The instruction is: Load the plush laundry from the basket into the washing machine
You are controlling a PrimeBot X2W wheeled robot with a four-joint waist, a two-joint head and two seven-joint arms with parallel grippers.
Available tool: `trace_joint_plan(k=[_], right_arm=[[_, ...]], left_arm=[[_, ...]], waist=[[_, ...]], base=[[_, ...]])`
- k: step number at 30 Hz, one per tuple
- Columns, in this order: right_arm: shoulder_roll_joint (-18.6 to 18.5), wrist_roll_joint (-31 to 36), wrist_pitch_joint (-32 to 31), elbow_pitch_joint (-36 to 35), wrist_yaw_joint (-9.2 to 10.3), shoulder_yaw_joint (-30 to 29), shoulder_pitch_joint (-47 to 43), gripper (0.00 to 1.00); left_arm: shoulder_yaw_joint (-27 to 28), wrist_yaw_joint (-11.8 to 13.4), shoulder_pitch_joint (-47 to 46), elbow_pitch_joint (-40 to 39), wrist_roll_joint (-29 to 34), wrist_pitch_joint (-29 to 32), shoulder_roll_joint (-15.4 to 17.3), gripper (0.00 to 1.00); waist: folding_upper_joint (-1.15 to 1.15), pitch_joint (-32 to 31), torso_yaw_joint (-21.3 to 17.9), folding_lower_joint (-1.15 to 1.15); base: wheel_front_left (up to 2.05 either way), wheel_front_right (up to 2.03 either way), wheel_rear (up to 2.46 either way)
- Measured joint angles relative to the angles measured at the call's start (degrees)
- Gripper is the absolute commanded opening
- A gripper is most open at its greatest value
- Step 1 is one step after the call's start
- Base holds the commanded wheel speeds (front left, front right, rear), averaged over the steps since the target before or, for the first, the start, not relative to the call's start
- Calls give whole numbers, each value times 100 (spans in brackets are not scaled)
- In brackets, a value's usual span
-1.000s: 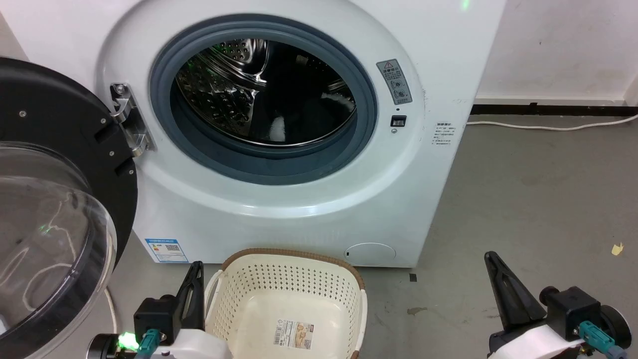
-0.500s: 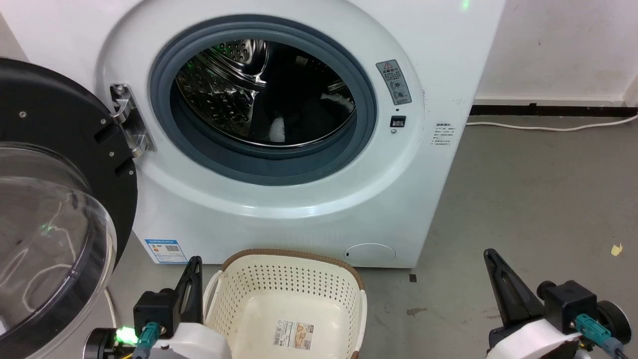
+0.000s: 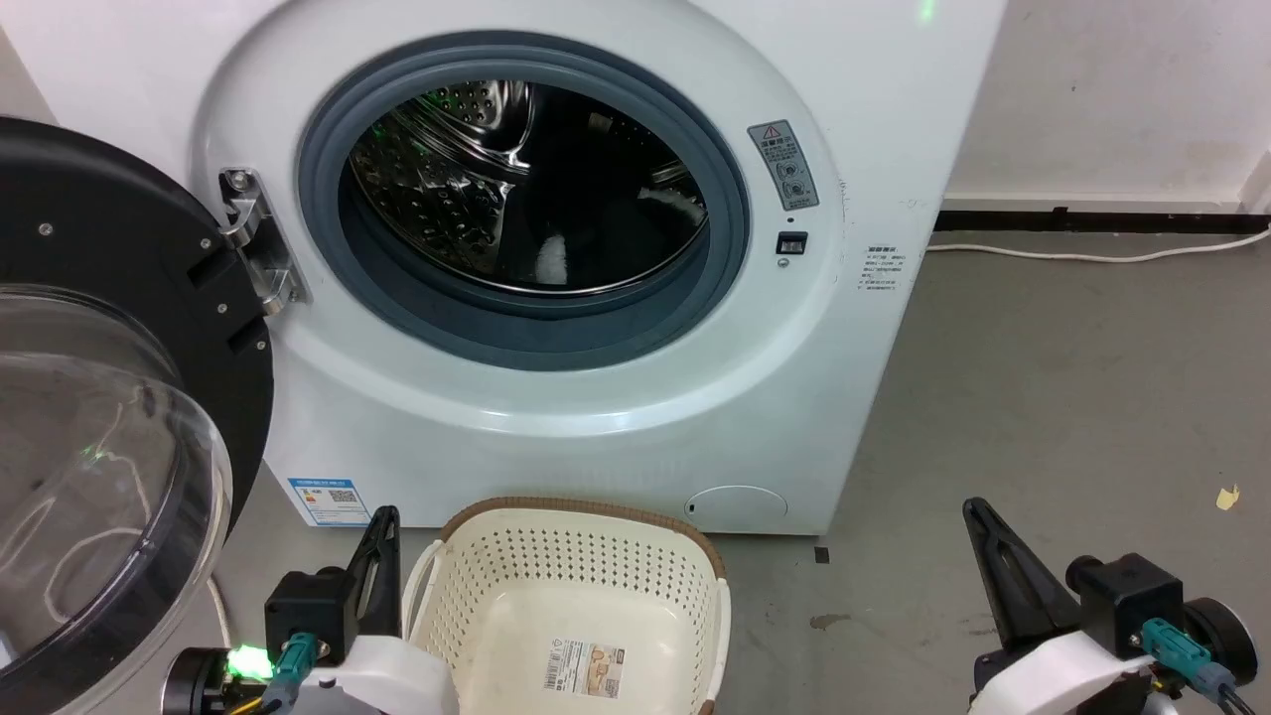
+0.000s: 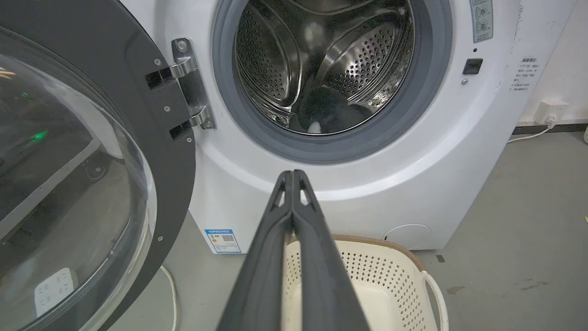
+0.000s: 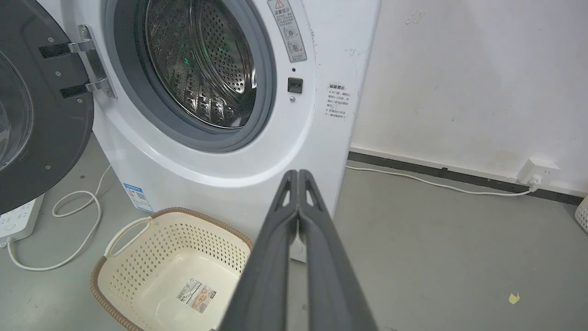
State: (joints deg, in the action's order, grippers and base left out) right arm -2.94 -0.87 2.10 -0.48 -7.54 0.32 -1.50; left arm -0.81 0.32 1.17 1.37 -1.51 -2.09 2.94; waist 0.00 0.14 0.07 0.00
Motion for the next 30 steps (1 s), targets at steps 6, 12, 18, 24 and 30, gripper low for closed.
trace_joint_plan(k=[6,12,18,24,30], right_arm=[[0,5,-58,8,0,-4,7,0],[0,40,-127,16,0,-9,74,0],[0,43,-200,27,0,-13,82,0],[0,44,-208,33,0,-14,83,0],[0,44,-208,33,0,-15,83,0]], left_arm=[[14,-1,-3,-32,41,56,0,0],[30,-7,-5,-67,85,115,-1,0],[54,-7,-27,-101,101,207,-2,0],[58,-7,-28,-108,101,208,-2,0],[59,-7,-28,-109,101,208,-3,0]], waist=[[0,-5,-2,0],[0,-10,-5,0],[0,-14,-7,0],[0,-14,-7,0],[0,-14,-7,0]], base=[[0,0,0],[0,0,0],[0,0,0],[0,0,0],[0,0,0]])
